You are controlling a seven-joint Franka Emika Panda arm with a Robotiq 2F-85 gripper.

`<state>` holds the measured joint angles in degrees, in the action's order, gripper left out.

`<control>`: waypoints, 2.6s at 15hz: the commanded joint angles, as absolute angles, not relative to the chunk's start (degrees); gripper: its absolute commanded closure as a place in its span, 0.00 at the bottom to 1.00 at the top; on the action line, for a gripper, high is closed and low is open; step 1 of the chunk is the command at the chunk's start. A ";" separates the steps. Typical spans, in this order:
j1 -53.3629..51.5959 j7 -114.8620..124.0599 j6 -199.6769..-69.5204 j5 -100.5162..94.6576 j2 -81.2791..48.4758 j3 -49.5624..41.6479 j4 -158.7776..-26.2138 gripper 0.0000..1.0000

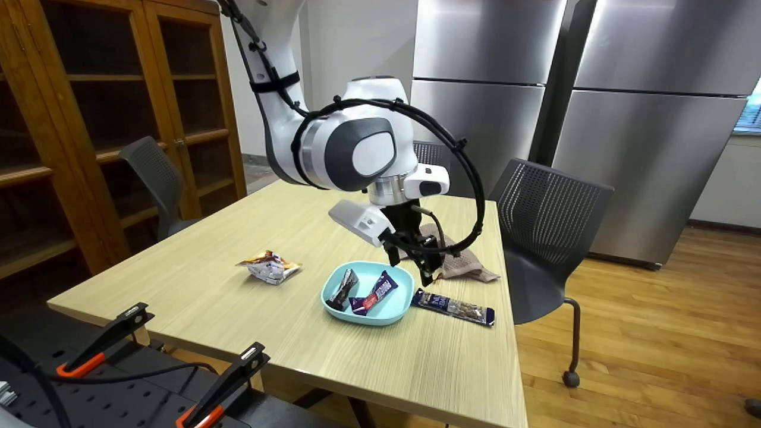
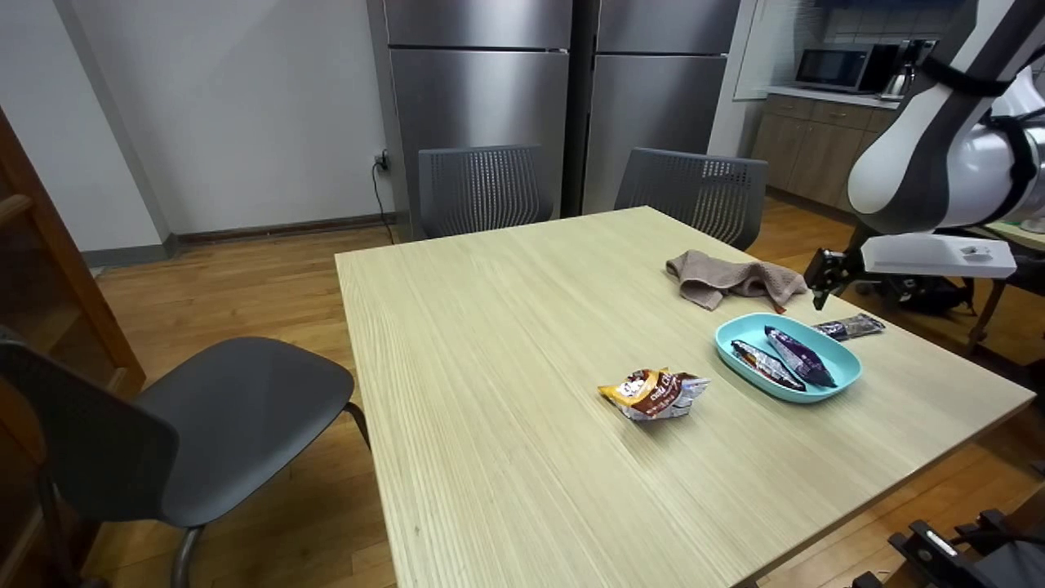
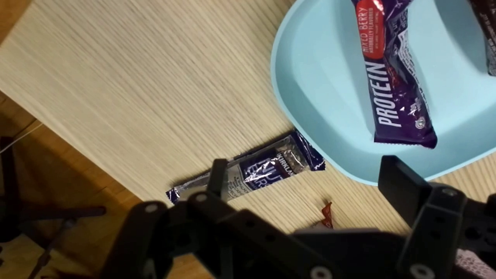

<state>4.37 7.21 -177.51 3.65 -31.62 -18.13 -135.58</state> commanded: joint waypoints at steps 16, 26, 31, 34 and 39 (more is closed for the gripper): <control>16.37 23.34 -156.23 23.01 -44.76 -11.53 -112.19 0.00; 16.83 32.03 -149.10 25.05 -52.52 -13.12 -102.05 0.00; 17.16 32.23 -147.89 25.04 -53.12 -12.97 -100.64 0.44; 17.04 32.38 -147.68 24.90 -53.19 -13.06 -100.05 0.66; 16.55 31.09 -148.55 24.30 -51.66 -13.16 -101.91 0.92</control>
